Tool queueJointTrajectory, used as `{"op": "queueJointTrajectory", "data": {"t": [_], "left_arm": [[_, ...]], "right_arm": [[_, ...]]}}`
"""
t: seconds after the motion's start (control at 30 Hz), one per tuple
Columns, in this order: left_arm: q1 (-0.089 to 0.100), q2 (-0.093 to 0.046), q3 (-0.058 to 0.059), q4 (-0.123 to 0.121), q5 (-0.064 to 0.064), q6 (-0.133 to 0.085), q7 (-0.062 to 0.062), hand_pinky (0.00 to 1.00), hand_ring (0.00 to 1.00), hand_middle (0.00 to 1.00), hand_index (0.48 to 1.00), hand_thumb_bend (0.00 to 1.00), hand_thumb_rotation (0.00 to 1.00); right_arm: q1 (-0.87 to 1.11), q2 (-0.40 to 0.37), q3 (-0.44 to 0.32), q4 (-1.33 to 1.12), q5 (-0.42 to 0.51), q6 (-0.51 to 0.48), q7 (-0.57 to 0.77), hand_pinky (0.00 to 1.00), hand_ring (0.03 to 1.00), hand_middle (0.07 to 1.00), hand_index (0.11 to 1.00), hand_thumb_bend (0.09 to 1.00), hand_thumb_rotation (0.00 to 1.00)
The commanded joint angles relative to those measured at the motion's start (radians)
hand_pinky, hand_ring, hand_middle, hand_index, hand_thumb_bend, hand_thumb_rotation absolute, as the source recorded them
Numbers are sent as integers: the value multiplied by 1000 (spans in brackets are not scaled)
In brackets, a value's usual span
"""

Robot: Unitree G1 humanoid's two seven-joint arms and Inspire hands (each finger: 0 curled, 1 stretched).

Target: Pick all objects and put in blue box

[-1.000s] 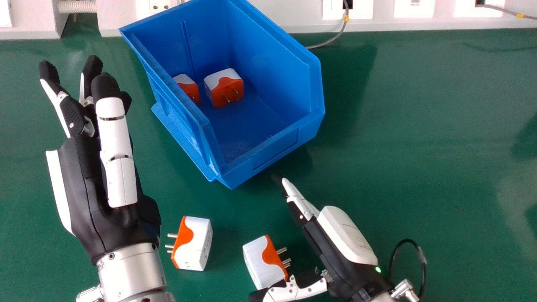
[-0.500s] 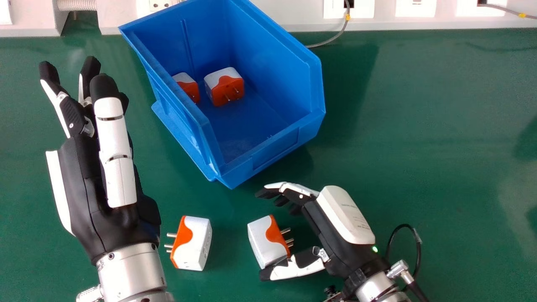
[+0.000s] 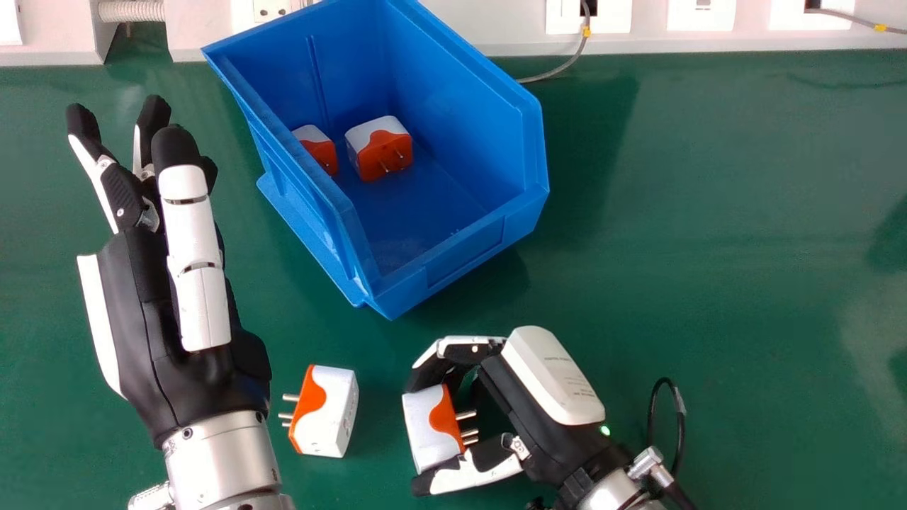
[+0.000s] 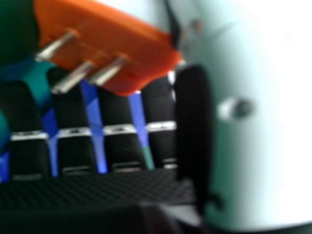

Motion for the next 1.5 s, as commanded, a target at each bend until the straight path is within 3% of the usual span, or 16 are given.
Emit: {"op": "queueJointTrajectory", "data": {"t": [0.0,0.2,0.4,0.5,0.63,0.83,1.13,1.2,1.33,1.47], "left_arm": [[3,-77,-10,-24,8,-19,-1,943,960,954,920,549,751],[12,-70,-12,-27,7,-19,-8,945,966,961,931,554,766],[19,-72,-17,-31,19,-19,-5,951,967,960,935,558,773],[20,-73,-16,-32,26,-18,-2,953,969,961,934,554,778],[18,-71,-13,-32,20,-18,-6,955,971,963,938,555,781],[20,-74,-12,-32,22,-16,-1,954,970,962,936,560,778],[16,-74,-10,-30,24,-16,1,954,968,960,939,547,784],[13,-73,-8,-27,24,-17,0,953,968,960,938,548,782],[12,-70,-4,-25,14,-19,-7,948,965,960,937,550,779],[10,-69,0,-25,25,-15,-4,950,965,959,938,550,787]], "right_arm": [[49,-10,25,24,-35,33,22,328,430,512,491,498,0],[59,-13,20,10,-39,22,-4,328,429,505,497,498,0],[91,-11,-11,-22,-34,11,-101,334,441,500,478,500,0],[129,2,-67,-56,29,9,-113,328,432,516,473,498,0],[150,-1,-150,-112,58,-8,-161,322,427,528,476,497,0],[191,-21,-300,-349,112,24,-156,325,433,530,493,496,0],[250,-7,-435,-633,122,81,-133,333,438,518,495,499,0],[245,-3,-446,-657,119,77,-129,334,439,518,492,499,0],[208,16,-437,-690,79,84,-124,317,427,521,506,497,0],[145,59,-403,-729,43,107,-102,314,424,529,505,496,0]]}}
